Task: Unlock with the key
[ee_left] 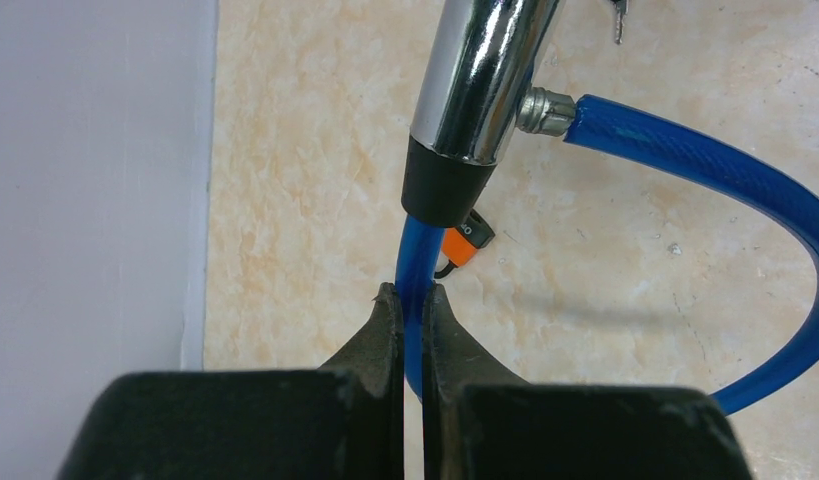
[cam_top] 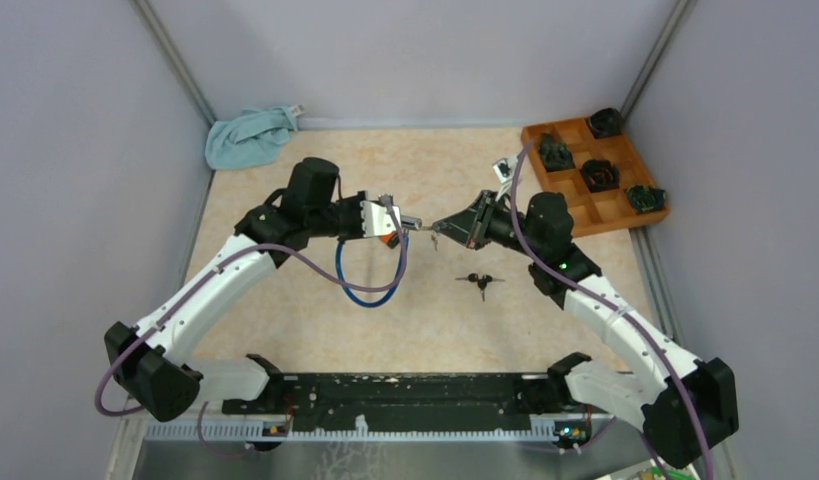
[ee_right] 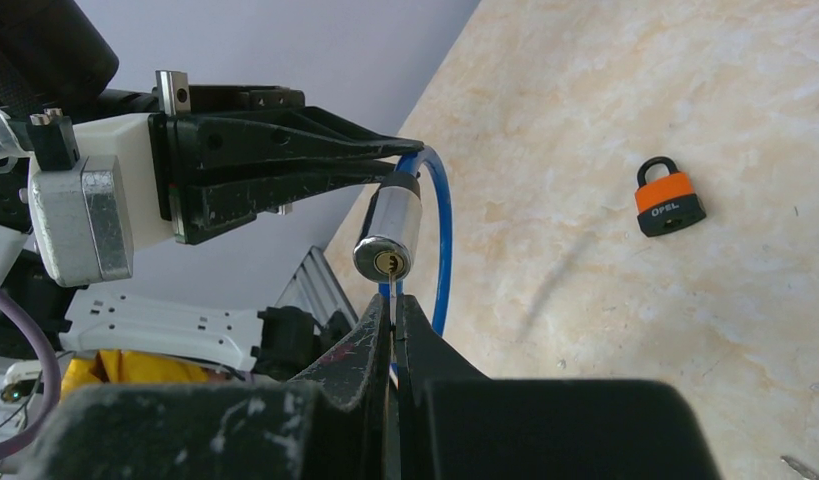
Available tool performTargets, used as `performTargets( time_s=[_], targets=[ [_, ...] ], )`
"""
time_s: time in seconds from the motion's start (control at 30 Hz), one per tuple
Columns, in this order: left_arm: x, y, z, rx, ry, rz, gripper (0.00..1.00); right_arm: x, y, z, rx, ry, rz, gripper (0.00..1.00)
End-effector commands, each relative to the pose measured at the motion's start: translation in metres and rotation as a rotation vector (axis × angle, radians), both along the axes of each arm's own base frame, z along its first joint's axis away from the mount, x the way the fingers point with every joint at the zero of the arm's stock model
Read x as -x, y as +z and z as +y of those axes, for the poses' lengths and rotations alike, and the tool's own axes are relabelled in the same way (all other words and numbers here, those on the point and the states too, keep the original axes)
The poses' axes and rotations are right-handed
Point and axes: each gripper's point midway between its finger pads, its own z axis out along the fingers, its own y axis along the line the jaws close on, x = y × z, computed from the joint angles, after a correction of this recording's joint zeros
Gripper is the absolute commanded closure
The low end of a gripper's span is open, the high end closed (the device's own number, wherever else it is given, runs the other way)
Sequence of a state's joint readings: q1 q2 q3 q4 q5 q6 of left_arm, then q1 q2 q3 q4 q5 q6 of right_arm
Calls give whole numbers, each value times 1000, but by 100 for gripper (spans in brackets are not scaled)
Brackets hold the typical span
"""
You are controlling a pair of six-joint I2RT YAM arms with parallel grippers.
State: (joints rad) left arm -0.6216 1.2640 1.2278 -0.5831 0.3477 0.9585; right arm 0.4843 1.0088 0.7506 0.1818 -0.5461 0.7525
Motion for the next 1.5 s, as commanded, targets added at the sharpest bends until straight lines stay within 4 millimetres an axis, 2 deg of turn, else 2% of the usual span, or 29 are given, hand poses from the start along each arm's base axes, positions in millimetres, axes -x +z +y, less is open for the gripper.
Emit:
performTargets(
  time_s=[0.0, 0.23, 0.5, 0.73, 0.97, 1.47],
  targets=[
    [-2, 26, -7, 69, -18, -67, 100, 6, 14, 1, -24, 12, -52, 100],
    [0, 22, -6, 61, -19, -60, 100, 5, 19, 2, -48, 8, -55, 100],
    [-4, 24, -6, 65, -7, -66, 100, 8, 28, -7, -84, -41, -68, 100],
    [-5, 25, -7, 67, -8, -71, 100, 8, 24, -4, -88, -29, -56, 100],
    [-3, 24, -6, 64, -10, -65, 100, 4, 31, -2, -123, -31, -68, 100],
    [-2, 26, -6, 66, -15, -70, 100, -4, 22, 0, -120, -45, -48, 100]
  ],
)
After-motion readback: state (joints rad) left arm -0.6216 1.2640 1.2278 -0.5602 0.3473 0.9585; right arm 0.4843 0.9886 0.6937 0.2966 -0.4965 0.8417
